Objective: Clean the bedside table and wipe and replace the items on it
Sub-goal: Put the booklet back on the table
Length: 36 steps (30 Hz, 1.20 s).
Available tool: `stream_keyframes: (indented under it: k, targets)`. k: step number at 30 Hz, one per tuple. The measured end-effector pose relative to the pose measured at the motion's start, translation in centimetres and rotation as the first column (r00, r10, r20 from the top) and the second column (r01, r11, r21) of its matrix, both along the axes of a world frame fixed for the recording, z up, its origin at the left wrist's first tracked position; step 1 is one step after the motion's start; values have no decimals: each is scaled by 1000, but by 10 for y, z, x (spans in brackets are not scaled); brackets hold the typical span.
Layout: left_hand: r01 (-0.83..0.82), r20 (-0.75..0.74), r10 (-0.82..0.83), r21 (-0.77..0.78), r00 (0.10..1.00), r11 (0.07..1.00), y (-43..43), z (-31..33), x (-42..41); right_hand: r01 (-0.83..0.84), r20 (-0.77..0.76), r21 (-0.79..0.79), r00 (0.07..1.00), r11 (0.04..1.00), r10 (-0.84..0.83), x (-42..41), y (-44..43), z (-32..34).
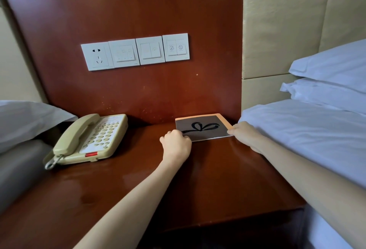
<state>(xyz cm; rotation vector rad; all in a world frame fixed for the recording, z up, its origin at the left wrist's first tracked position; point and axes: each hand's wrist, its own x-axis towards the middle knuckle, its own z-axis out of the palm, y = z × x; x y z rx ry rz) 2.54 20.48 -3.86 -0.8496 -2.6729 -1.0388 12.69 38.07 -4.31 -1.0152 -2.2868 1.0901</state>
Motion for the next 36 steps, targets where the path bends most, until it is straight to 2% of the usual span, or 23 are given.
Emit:
stream_keyframes:
  k: [5,10,15,18,26,36]
  targets:
    - [35,85,-41,72,996,997,-4,-1,-3,-46,36,-42,998,998,48,6,-4,2]
    - [99,211,-130,148,969,984,-13,7,-4,-39,70,8,997,999,38,17,-6,15]
    - [118,222,-162,200,962,973,-31,26,-3,-56,7,31,998,998,55,24,-20,48]
    - [106,221,-174,289,960,951,-47,41,-3,-107,-66,28,992,994,109,21,-33,63]
    - [79,287,-226,446,931,892,-113,79,-14,-226,-187,-66,960,972,211,8,-92,86]
    - [51,289,-200,451,936,891,-226,99,-29,-405,-275,-134,892,905,358,-22,-181,104]
